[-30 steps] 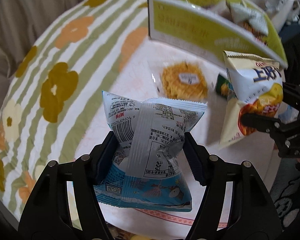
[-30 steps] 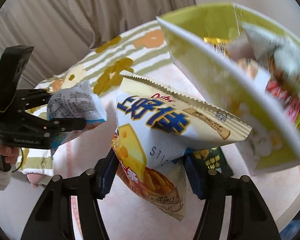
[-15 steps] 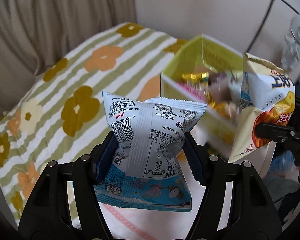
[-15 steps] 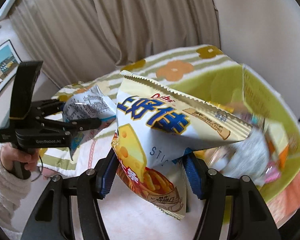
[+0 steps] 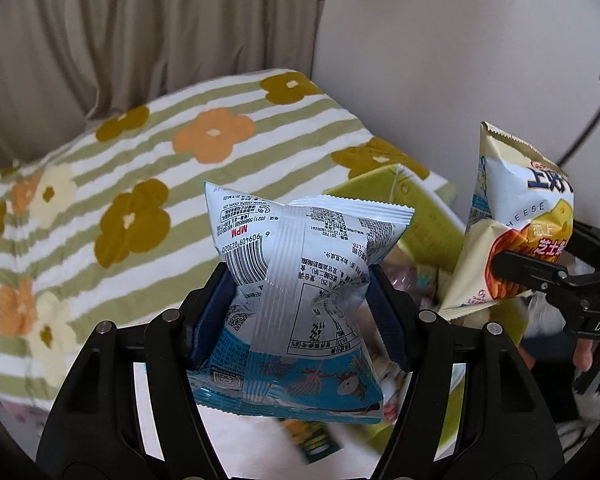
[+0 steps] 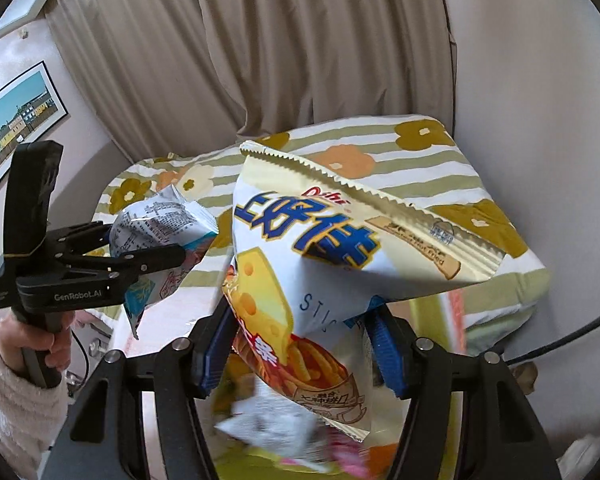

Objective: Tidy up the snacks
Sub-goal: 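Carry both bags over the box and open both tools to drop them inside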

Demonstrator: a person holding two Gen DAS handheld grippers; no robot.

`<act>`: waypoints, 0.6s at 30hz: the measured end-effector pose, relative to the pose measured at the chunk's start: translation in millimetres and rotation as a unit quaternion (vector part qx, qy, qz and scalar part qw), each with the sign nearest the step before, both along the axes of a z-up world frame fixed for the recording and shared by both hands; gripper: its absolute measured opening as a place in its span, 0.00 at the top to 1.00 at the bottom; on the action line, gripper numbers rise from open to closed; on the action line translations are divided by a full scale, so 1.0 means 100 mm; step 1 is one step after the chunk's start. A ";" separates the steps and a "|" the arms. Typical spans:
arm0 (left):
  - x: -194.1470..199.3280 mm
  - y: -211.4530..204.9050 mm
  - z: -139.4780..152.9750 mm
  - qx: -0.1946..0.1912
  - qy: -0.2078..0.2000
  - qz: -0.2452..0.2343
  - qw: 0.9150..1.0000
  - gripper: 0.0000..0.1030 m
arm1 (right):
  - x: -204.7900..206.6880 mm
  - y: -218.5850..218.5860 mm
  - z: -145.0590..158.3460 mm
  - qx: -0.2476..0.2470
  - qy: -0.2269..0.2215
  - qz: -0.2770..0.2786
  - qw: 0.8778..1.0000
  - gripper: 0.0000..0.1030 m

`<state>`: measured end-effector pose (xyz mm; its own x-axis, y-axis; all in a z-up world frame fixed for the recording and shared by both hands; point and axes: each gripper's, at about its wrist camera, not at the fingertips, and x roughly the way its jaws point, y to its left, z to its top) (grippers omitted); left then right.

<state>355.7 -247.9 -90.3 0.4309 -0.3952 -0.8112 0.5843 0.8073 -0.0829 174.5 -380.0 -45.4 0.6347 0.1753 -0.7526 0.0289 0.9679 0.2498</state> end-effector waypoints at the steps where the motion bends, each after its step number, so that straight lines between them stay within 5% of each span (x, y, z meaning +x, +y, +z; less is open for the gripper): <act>1: 0.02 -0.07 -0.04 -0.001 0.006 0.006 1.000 0.38 | 0.03 -0.07 -0.02 0.002 0.004 0.000 1.000 0.44; 7: 0.21 -0.40 -0.30 0.000 0.045 0.023 0.999 0.35 | 0.13 -0.41 -0.11 0.017 0.015 -0.006 1.000 0.44; 11: 0.30 -0.55 -0.50 0.027 0.053 0.025 0.998 0.11 | 0.18 -0.52 -0.19 0.027 0.027 -0.014 0.999 0.43; 18: 0.18 -0.51 -0.58 0.045 0.047 0.032 0.997 0.10 | 0.22 -0.60 -0.27 0.037 0.042 -0.013 0.998 0.43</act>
